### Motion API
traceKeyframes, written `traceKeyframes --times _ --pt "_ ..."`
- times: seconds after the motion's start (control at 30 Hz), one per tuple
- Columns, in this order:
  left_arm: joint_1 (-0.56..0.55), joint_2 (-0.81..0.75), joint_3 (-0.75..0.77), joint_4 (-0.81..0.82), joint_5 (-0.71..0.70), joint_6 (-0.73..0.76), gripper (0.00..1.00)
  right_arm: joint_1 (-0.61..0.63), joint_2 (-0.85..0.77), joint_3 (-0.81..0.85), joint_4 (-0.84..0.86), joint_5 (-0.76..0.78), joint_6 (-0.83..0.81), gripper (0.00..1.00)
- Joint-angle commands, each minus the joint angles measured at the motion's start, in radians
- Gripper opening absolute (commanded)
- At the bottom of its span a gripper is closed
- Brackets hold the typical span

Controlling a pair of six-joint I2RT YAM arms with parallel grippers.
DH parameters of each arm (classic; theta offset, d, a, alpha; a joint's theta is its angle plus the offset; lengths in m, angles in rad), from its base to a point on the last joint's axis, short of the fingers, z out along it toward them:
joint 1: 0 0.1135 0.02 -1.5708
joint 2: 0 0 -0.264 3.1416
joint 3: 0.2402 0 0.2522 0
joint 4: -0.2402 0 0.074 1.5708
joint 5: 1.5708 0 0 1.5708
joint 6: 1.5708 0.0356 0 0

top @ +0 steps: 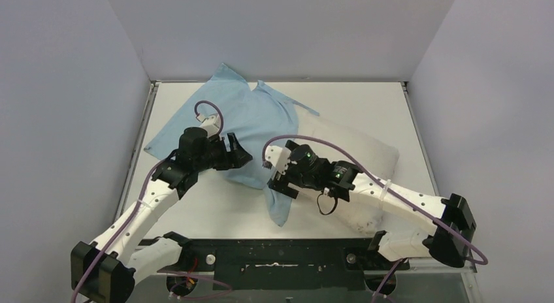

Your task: Put the pillow into the pillowcase

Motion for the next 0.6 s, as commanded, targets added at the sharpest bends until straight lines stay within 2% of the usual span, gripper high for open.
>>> traceKeyframes --times 0.0,0.17,0.23,0.27,0.37,0.4,0.47,0.53,0.57 --pt "0.011 -0.084 -0.054 0.057 0.049 -0.039 0.69 0.075 0.0 -0.066 0.048 0.207 -0.073 1.0" --pt "0.013 -0.124 -0.124 0.073 0.076 -0.091 0.69 0.088 0.103 -0.142 0.205 0.439 -0.116 0.98" --pt "0.011 -0.135 -0.161 0.11 0.098 -0.116 0.68 0.061 0.132 -0.108 0.193 0.36 -0.089 0.9" --pt "0.011 -0.136 -0.177 0.134 0.112 -0.127 0.67 0.047 0.139 -0.083 0.183 0.304 -0.06 0.8" --pt "0.011 -0.122 -0.213 0.193 0.156 -0.165 0.66 0.04 0.135 -0.02 0.181 0.239 -0.007 0.32" --pt "0.01 -0.118 -0.22 0.207 0.17 -0.176 0.66 0.039 0.132 0.004 0.177 0.234 0.001 0.19" --pt "0.009 -0.125 -0.232 0.221 0.186 -0.189 0.66 0.033 0.123 0.064 0.161 0.232 0.032 0.06" --pt "0.005 -0.15 -0.249 0.225 0.188 -0.187 0.67 0.018 0.11 0.135 0.138 0.19 0.092 0.0" --pt "0.003 -0.167 -0.259 0.22 0.181 -0.184 0.68 0.014 0.105 0.17 0.136 0.172 0.128 0.0"
